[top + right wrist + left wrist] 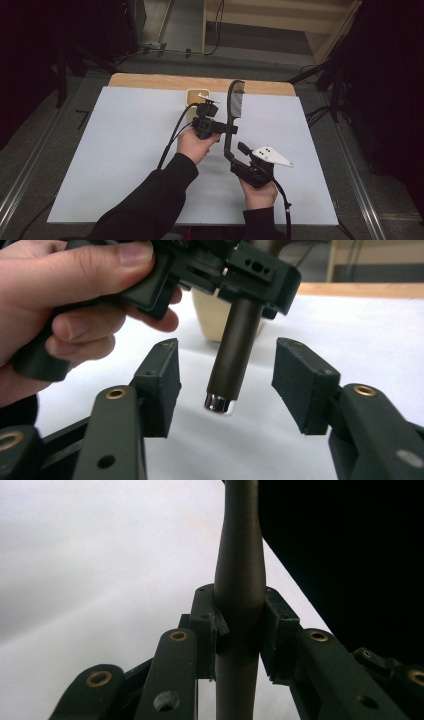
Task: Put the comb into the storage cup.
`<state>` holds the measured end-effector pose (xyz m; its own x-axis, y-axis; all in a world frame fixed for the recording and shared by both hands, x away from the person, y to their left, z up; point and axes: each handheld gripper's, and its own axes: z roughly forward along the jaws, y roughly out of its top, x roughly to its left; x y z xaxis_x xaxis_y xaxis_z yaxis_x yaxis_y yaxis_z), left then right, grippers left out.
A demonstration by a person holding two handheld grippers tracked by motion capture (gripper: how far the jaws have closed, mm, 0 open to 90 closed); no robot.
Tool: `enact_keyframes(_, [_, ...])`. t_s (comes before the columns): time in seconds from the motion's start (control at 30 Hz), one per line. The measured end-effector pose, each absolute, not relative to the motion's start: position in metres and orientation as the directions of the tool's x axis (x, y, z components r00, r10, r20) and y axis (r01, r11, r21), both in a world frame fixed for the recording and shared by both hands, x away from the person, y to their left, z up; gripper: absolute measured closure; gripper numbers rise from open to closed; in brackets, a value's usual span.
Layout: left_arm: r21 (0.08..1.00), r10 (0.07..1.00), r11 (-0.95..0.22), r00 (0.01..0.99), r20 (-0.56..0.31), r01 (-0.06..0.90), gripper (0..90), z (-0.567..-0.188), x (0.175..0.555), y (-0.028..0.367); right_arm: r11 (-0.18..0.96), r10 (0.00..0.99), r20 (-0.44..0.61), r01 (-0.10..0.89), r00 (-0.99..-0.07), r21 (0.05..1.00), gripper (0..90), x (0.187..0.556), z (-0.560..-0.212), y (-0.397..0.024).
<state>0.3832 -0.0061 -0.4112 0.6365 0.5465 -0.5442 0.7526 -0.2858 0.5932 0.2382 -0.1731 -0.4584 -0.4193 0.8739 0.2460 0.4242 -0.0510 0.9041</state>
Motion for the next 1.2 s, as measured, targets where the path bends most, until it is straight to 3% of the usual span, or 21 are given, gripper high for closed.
enact_keyframes(0.23, [0.603, 0.566, -0.318, 0.657, -0.498, 0.732, 72.7, -0.411, 0.384, 0.000, 0.007, 0.842, 0.251, 0.475, -0.477, 0.880, 34.0, 0.245, -0.460, -0.172])
enact_keyframes(0.4, [0.608, 0.574, -0.335, 0.668, -0.474, 0.720, 72.7, -0.411, 0.385, 0.004, 0.082, 0.830, 0.220, 0.503, -0.513, 0.860, 34.1, 0.247, -0.463, -0.170])
enact_keyframes(0.57, [0.609, 0.575, -0.332, 0.666, -0.474, 0.720, 72.7, -0.409, 0.386, 0.008, 0.085, 0.773, 0.291, 0.546, -0.564, 0.833, 34.0, 0.255, -0.465, -0.174])
enact_keyframes(0.77, [0.616, 0.585, -0.334, 0.669, -0.458, 0.714, 72.6, -0.407, 0.388, 0.015, 0.135, 0.742, 0.277, 0.542, -0.610, 0.830, 33.5, 0.261, -0.465, -0.173])
enact_keyframes(1.2, [0.625, 0.592, -0.337, 0.675, -0.441, 0.704, 72.6, -0.401, 0.391, 0.024, 0.208, 0.712, 0.284, 0.579, -0.643, 0.789, 31.7, 0.267, -0.464, -0.180])
